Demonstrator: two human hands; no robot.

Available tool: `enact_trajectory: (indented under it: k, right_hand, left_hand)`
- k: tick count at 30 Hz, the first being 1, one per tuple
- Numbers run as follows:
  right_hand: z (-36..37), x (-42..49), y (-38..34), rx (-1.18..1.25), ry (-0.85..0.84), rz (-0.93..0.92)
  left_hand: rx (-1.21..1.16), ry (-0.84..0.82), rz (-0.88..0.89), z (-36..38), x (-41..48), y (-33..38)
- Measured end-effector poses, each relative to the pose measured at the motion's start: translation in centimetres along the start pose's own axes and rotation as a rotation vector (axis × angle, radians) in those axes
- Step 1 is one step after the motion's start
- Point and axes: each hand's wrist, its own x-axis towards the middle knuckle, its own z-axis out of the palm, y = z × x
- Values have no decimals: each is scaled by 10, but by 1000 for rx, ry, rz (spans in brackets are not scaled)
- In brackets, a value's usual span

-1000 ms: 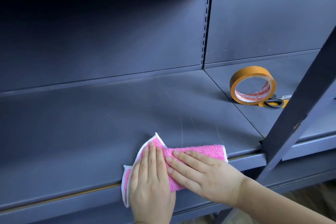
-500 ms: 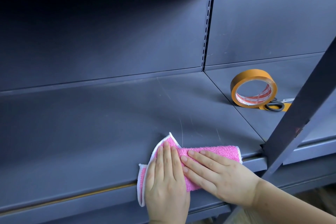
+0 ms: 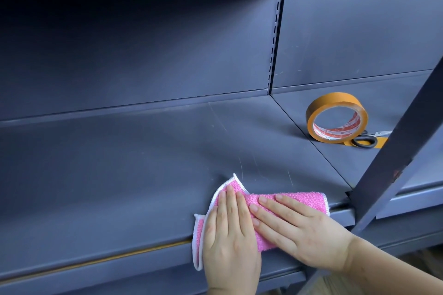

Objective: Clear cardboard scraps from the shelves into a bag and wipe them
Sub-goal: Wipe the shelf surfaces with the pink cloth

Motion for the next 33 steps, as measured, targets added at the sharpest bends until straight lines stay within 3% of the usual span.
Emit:
enact_trajectory:
  k: [16,27,33]
  right_hand:
    - [-2,-33,21,-173,2,52]
    - [-8,-36,23,-119,-47,55]
    - [-18,-27,21,5,-231,179]
  left_hand:
    - [-45,-144,4,-4,11,36]
    - [-145,-190,62,-9,16,43]
    - [-198,-232,113,-16,22,44]
